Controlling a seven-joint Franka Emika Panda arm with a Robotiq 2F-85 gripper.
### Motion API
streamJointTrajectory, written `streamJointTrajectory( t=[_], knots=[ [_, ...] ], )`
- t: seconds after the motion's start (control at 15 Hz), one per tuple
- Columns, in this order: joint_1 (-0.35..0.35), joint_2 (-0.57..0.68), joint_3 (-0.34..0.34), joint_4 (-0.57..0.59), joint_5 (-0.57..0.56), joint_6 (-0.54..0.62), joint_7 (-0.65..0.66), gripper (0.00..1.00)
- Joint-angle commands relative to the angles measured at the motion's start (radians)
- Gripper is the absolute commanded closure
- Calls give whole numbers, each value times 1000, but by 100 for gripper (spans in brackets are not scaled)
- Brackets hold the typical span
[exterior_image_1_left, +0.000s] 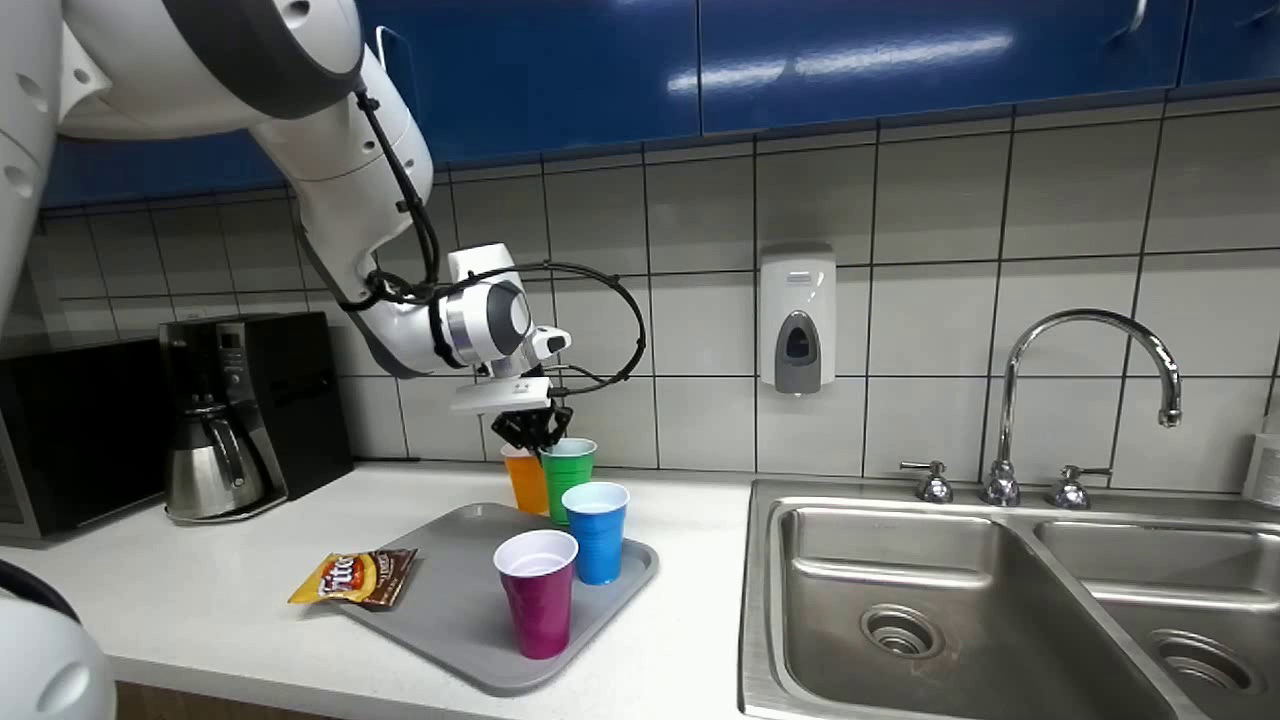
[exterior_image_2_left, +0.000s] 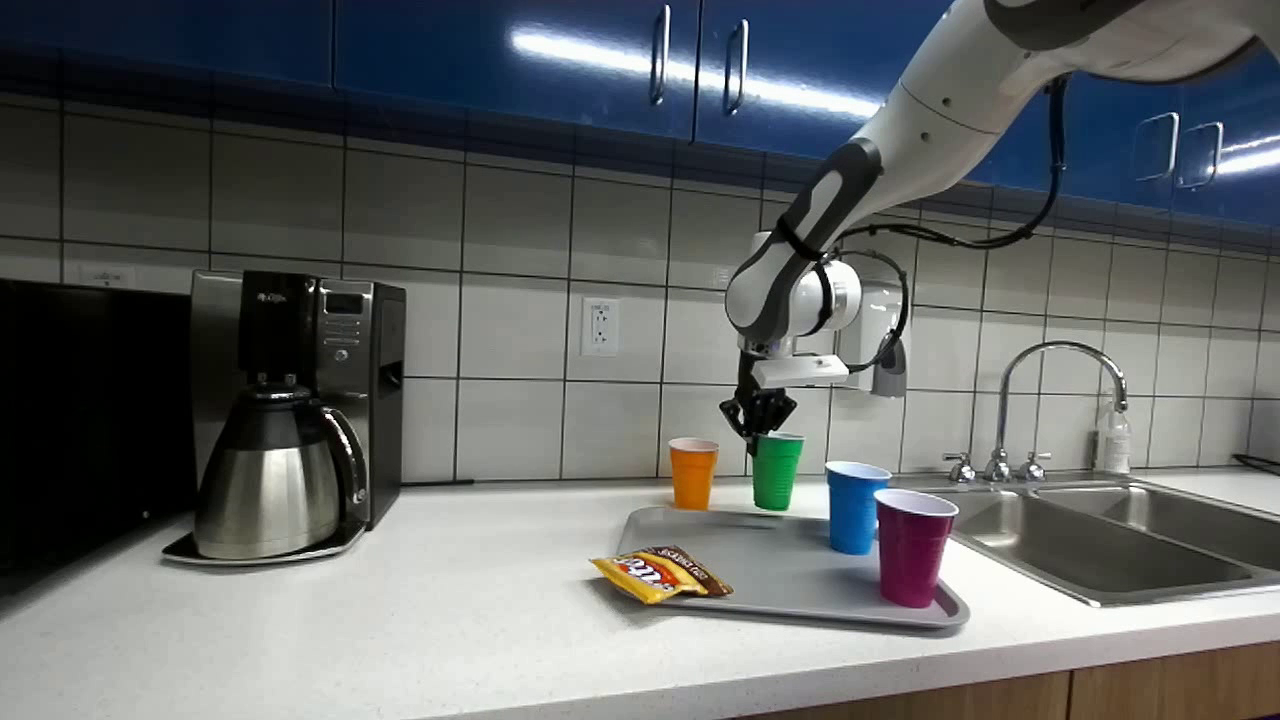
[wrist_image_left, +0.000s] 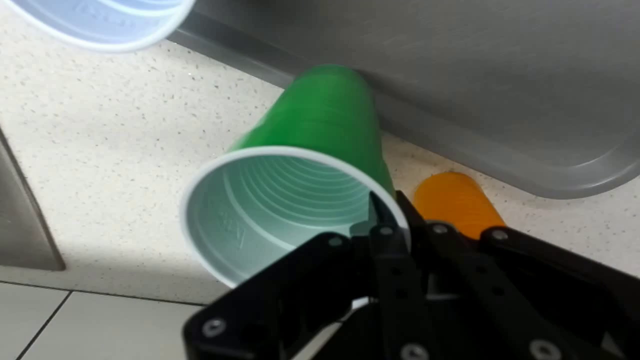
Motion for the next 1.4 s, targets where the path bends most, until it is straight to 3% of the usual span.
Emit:
streamJointTrajectory(
  t=[0.0, 1.33],
  knots=[
    [1, -58, 13, -73, -36, 20, -32, 99],
    [4, -142, 41, -187, -73, 31, -84, 99]
  ],
)
